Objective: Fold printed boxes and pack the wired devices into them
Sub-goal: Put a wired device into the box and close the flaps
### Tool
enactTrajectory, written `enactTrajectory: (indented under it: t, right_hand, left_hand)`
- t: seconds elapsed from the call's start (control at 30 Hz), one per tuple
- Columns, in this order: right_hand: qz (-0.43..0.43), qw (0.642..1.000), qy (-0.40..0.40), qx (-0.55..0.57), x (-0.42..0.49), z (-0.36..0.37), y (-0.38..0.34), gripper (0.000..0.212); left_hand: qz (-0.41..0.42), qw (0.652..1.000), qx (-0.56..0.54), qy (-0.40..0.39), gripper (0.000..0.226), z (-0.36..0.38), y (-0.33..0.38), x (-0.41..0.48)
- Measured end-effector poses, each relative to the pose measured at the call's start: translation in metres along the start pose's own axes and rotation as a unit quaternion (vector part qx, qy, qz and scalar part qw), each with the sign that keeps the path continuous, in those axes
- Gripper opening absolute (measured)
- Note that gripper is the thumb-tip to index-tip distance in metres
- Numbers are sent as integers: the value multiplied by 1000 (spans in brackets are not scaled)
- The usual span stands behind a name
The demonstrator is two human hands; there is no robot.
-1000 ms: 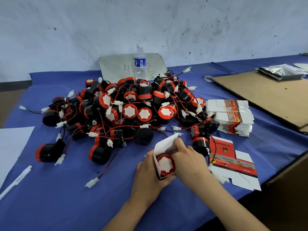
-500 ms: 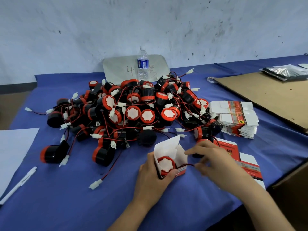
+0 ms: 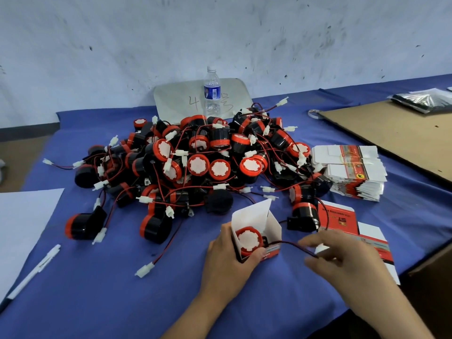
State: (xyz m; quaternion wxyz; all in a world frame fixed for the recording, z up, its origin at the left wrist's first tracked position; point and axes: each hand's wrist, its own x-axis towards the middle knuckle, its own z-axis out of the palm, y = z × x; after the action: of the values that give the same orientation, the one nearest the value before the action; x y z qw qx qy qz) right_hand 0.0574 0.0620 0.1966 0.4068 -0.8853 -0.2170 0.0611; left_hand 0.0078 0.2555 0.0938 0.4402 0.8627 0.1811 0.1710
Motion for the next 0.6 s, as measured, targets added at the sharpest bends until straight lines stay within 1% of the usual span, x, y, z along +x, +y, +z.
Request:
enactTrajectory:
  t: [0.1,0.23,0.3,0.4,0.5,0.53,0.6]
  right_hand:
    - [-88,991,73,73,-1,1,-5,48]
    - [-144,981,124,48,10,15,-3,51]
    - [-156,979,124,39,15,25,-1,52]
    - [-176,977,119,13,20,43,4,40]
    - [-183,970,155,-33,23,56,10,23]
    - [-196,965,169,-46,24,59,14,20]
    - [-229,956,171,-67,26,62,18,19]
  left_hand:
    - [6,1000,12,-1,53,1,-1,0]
    - [9,1000,6,-8,55,2,-3,-1]
    - [11,1000,9,-7,51,2,-3,-1]
    - [9,1000,19,-6,54,2,-3,0]
    - [6,1000,9,-12,55,2,-2,0]
    - [7,1000,5,-12,53,2,-2,-1]
    - [7,1000,0,-10,52,2,-3,-1]
